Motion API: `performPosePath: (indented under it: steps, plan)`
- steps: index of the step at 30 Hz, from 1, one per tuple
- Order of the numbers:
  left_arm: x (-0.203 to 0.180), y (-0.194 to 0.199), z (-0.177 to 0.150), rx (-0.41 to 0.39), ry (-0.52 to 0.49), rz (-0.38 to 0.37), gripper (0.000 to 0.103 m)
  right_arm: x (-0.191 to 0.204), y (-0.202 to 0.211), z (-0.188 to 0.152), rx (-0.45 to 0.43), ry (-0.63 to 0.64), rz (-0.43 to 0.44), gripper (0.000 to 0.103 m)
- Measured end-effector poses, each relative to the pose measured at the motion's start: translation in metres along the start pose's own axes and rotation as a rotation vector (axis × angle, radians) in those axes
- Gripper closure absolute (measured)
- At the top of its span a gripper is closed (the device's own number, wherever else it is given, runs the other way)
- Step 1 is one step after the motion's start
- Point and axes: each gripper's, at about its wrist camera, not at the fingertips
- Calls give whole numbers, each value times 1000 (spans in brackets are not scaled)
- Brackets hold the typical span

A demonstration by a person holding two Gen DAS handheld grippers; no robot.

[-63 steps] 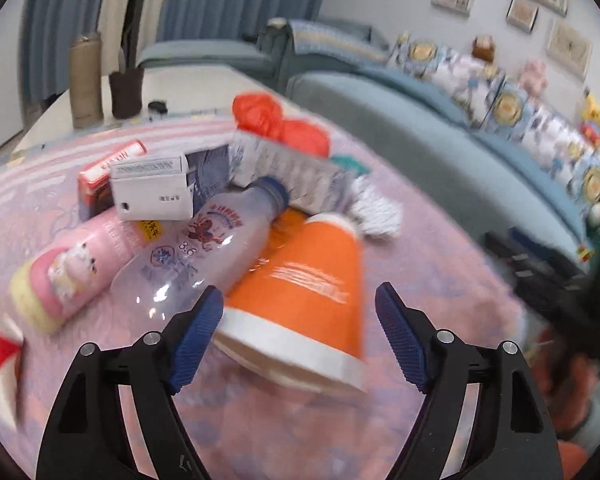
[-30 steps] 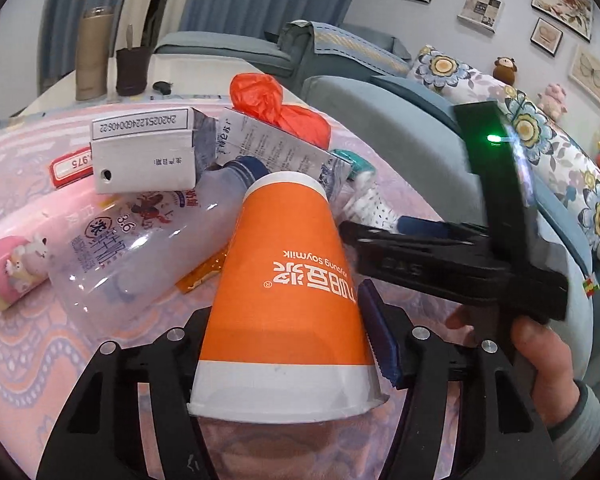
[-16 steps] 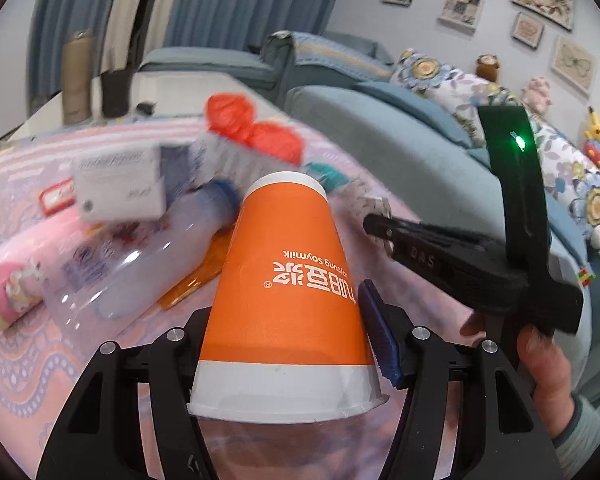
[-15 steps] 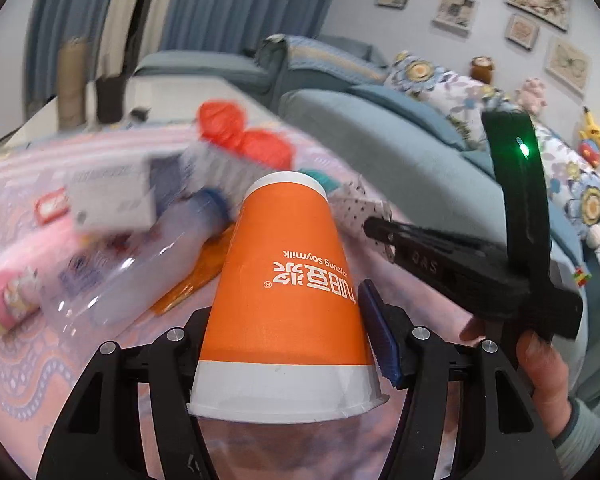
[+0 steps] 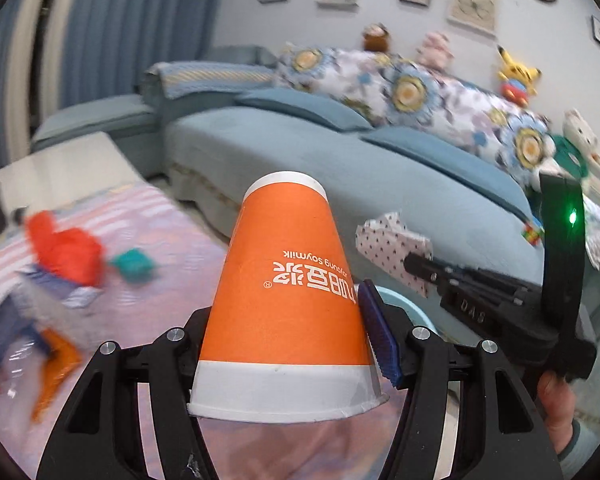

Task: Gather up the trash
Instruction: 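Carry the orange cup with the left tool while the right tool drops the polka-dot tissue in the basket, then lower the orange cup into the blue basket and open the left tool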

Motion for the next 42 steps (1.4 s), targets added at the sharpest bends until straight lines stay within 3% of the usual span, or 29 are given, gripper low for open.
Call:
performPosePath:
  steps: [3,6,12,15,17,20,24,31,35,40,42]
  plan:
    - [-17,-36,-2,71,4,-51,44,-37,-11,-22,63,-66,-33,100]
    - [-28,-67,-11,131,8,-81,44,-69,-42,-47,182,-148,-39,100]
    - [-41,-111,-27,219,25,-117,43,-95,-85,-85,358,-197,-106,100]
    - [-44,-123,-34,249,22,-129,44,-102,-98,-95,401,-225,-103,99]
    - [-44,-124,-37,240,9,-79,38,-106,-102,-99,415,-229,-144,95]
    - [-41,-121,-36,242,14,-64,38,-113,-102,-98,426,-257,-152,92]
    - [-33,-109,-31,211,35,-56,35,-114,-93,-91,394,-252,-169,71]
    - [-22,-77,-23,147,69,-55,35,-98,-72,-69,314,-209,-170,70]
    - [-13,-48,-20,102,85,-33,35,-74,-47,-52,210,-171,-83,70]
    - [3,22,-21,-36,74,98,35,-24,-10,-31,69,-56,-22,70]
    - [15,51,-23,-91,94,160,27,3,7,-23,6,-1,17,62]
Point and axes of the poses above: each gripper's, at about its wrist camera, not at the fingertips, and y roughly against the way its jaws point, x to its left, z to its top, and after that the axes turned 4 degrees about y, right-handed
